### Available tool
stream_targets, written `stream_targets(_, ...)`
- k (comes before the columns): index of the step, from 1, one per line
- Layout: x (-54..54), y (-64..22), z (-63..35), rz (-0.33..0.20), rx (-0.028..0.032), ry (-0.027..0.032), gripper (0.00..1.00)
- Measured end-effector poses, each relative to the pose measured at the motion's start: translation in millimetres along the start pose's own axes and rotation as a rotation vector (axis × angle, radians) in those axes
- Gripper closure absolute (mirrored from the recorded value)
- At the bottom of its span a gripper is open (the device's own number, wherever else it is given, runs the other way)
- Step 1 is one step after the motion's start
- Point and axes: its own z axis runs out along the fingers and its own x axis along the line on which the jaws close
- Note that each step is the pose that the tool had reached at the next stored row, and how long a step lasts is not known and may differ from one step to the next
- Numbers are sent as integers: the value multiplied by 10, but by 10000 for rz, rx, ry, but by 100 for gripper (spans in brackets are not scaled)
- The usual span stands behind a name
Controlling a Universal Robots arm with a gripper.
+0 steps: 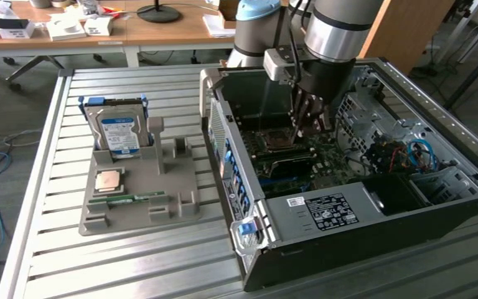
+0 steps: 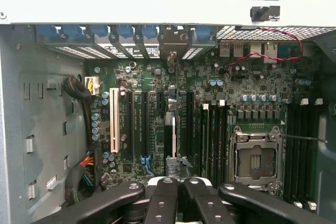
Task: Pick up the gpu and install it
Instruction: 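Press down on the gpu until it lock into place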
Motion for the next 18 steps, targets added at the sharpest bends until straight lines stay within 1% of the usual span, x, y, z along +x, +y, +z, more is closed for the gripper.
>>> stream_targets(6, 2, 1, 107, -1, 0, -1, 89)
stream_targets(12, 4, 1, 189, 0, 0, 0, 89)
stream_targets(18, 2, 3, 202, 0, 1, 0, 89)
